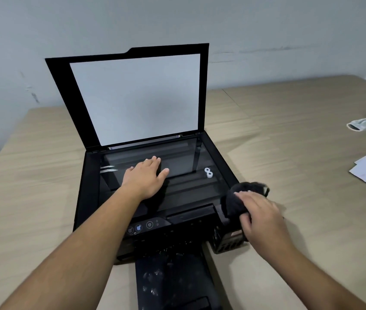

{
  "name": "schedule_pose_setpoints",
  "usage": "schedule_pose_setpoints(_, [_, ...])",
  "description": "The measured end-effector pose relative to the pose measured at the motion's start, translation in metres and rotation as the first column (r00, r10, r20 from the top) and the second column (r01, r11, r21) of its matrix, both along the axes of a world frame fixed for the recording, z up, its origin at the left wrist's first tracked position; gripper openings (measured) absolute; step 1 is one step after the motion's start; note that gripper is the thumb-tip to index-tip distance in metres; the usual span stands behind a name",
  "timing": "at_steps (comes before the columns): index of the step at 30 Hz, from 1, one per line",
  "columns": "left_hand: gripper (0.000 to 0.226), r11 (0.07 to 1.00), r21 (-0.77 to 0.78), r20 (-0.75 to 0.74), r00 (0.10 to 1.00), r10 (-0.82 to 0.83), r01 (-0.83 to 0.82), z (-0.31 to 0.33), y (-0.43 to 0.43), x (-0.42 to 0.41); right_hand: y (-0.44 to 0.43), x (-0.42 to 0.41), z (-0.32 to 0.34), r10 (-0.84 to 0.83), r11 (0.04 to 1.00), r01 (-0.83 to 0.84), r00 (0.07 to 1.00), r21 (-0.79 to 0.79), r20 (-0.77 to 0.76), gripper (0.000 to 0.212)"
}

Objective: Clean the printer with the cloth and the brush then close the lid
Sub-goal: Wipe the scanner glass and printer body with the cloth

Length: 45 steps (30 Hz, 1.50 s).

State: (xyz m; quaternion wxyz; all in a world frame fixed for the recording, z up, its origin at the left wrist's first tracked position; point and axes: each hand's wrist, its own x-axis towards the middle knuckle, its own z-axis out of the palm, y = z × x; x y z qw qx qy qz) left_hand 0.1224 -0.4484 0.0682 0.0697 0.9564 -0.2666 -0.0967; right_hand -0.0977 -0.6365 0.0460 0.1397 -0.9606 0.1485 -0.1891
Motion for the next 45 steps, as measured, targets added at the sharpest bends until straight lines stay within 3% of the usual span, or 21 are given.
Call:
schedule_pose_setpoints(2, [0.061, 1.000, 0.003, 0.001, 1.000, 0.004, -0.004, -0.001, -0.001, 0.000, 0.015, 0.011, -0.002, -0.031, 0.999, 0.031, 0.999, -0.018, 0.042, 0.046])
schedule_pose_setpoints(6, [0.063, 1.000, 0.008, -0.014, 1.000, 0.007, -0.007, 0.000, -0.001, -0.001, 0.028, 0.010, -0.007, 0.193, 0.975, -0.190, 0.981, -0.113, 0.014, 0.046])
schedule_pose_setpoints(11, [0.062, 1.000, 0.005, -0.025, 1.000, 0.004, -0.004, 0.003, -0.001, -0.002, 0.013, 0.008, -0.003, -0.014, 0.999, 0.017, 0.997, -0.032, 0.076, 0.045])
schedule_pose_setpoints(16, [0.060, 1.000, 0.005, -0.037, 0.999, 0.007, -0.007, 0.002, 0.001, 0.000, 0.066, 0.018, -0.006, 0.304, 0.951, -0.305, 0.952, -0.056, -0.032, 0.049])
schedule_pose_setpoints(22, [0.055, 0.996, -0.092, -0.057, 0.998, -0.020, 0.015, 0.003, 0.007, 0.004, 0.052, 0.008, -0.002, 0.181, 0.980, -0.179, 0.984, -0.088, 0.004, 0.041])
schedule_pose_setpoints(27, [0.049, 0.995, -0.096, 0.048, 0.999, -0.005, 0.010, 0.002, 0.031, 0.001, 0.108, 0.035, 0.004, 0.326, 0.939, -0.327, 0.945, -0.102, -0.029, 0.039])
schedule_pose_setpoints(34, [0.055, 0.999, -0.053, 0.086, 0.996, -0.001, 0.005, -0.006, 0.051, -0.008, 0.061, 0.020, 0.006, 0.050, 0.956, -0.068, 0.996, -0.285, -0.070, 0.025])
schedule_pose_setpoints(38, [0.056, 0.997, -0.040, 0.095, 0.994, 0.062, -0.058, -0.003, 0.067, -0.009, 0.077, 0.024, 0.009, 0.045, 0.979, -0.057, 0.997, -0.195, -0.069, 0.029])
schedule_pose_setpoints(45, [0.057, 0.994, -0.007, -0.005, 0.994, 0.109, -0.109, 0.003, 0.076, -0.008, 0.119, 0.042, 0.007, 0.210, 0.977, -0.205, 0.974, 0.060, -0.083, 0.046])
